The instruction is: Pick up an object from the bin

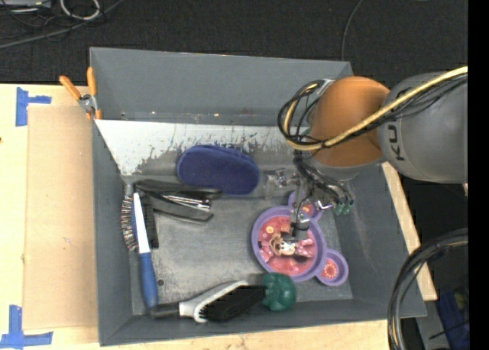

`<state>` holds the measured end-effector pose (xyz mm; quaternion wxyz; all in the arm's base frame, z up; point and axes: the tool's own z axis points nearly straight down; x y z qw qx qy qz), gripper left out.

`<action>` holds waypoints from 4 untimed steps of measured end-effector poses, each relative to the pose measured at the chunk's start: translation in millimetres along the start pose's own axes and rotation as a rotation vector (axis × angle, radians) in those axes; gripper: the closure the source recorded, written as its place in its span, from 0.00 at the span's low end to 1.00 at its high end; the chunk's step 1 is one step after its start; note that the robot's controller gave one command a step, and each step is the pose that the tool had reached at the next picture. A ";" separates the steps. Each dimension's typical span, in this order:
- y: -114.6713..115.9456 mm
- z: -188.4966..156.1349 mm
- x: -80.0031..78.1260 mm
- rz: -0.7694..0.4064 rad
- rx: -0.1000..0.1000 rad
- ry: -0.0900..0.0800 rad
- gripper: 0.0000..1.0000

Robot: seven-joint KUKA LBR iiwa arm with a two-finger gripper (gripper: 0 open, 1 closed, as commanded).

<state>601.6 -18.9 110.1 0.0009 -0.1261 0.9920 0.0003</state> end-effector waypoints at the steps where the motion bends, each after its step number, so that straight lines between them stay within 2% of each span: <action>1: 15.9 42.8 -12.1 -0.094 0.000 -0.003 0.00; 2: 16.5 39.7 -8.8 -0.121 0.002 -0.005 1.00; 3: 16.5 39.7 -8.8 -0.121 0.002 -0.005 1.00; 4: 18.0 3.5 -6.2 -0.120 -0.002 0.004 1.00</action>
Offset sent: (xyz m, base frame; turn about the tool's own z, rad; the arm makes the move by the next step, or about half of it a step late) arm 0.0036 0.0175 -0.0401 -0.1246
